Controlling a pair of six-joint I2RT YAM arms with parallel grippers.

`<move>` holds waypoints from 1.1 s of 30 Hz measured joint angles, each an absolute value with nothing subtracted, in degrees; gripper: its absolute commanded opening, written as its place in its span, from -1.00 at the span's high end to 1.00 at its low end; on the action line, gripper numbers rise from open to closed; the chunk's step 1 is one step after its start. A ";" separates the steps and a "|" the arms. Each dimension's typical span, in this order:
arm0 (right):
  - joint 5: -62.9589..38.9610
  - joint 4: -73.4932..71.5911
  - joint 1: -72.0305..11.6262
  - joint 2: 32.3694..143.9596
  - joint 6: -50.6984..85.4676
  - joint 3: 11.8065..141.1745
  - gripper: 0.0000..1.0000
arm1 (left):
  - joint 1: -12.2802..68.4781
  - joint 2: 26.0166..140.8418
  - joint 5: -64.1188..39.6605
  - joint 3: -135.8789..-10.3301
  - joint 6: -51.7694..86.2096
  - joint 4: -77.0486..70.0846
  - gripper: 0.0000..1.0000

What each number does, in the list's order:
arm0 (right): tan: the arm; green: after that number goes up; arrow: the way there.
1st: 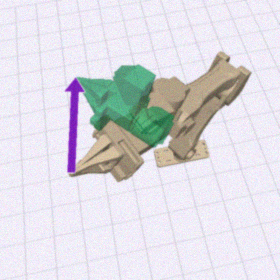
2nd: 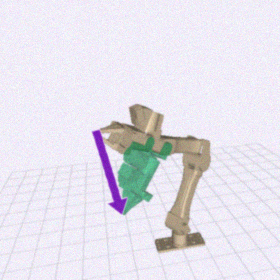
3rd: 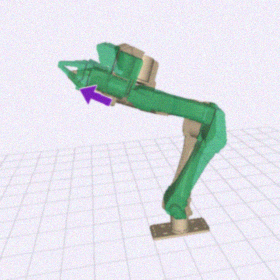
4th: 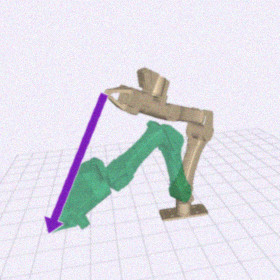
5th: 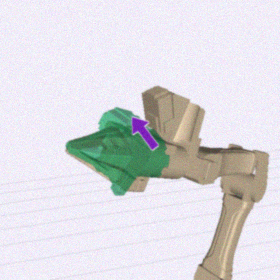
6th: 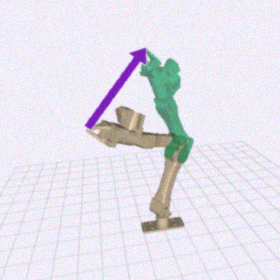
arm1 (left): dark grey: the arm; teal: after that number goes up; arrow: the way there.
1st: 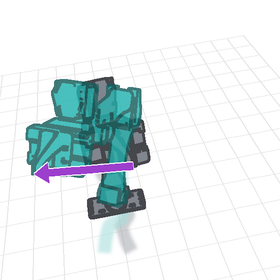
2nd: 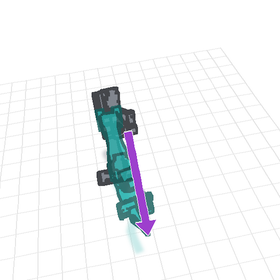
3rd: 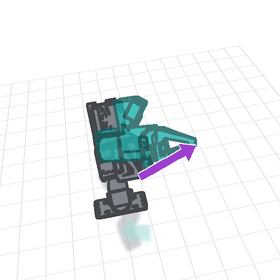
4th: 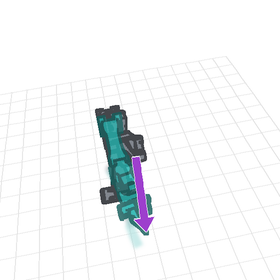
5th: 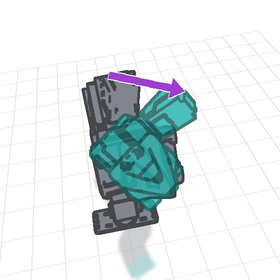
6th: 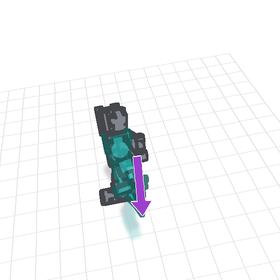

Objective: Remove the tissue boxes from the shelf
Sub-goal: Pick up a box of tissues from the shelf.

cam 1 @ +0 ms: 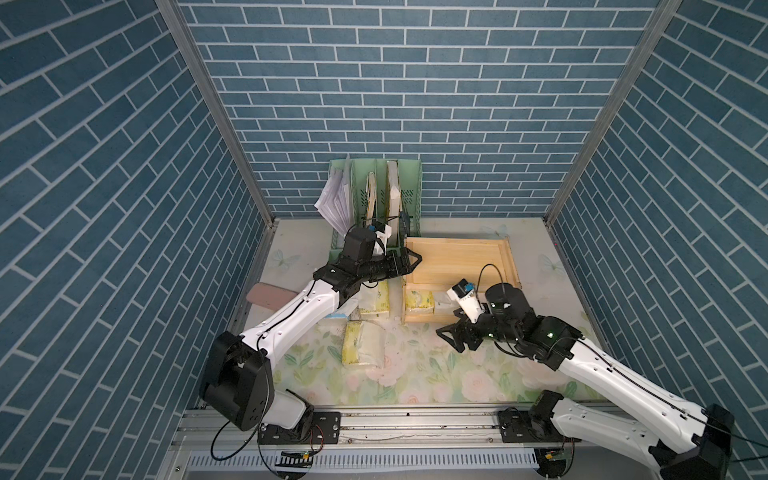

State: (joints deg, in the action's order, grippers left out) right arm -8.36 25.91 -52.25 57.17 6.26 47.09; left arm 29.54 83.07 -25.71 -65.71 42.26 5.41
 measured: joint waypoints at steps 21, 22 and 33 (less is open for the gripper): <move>29.02 -6.39 -66.19 75.20 -45.78 32.69 -0.42 | 10.96 71.16 -24.53 -56.75 45.17 6.42 -1.00; 29.47 -8.08 -66.19 75.99 -47.11 32.08 -0.42 | 10.59 71.00 -24.51 -56.62 45.08 6.59 -1.00; 30.70 -22.20 -65.54 87.29 -54.39 32.42 -0.43 | 9.67 70.91 -23.94 -56.53 43.86 8.75 -1.00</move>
State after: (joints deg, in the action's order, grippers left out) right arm 30.70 -22.20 -65.54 87.29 -54.39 32.42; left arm 9.67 70.91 -23.94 -56.53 43.86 8.75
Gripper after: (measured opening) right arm 0.715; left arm 0.999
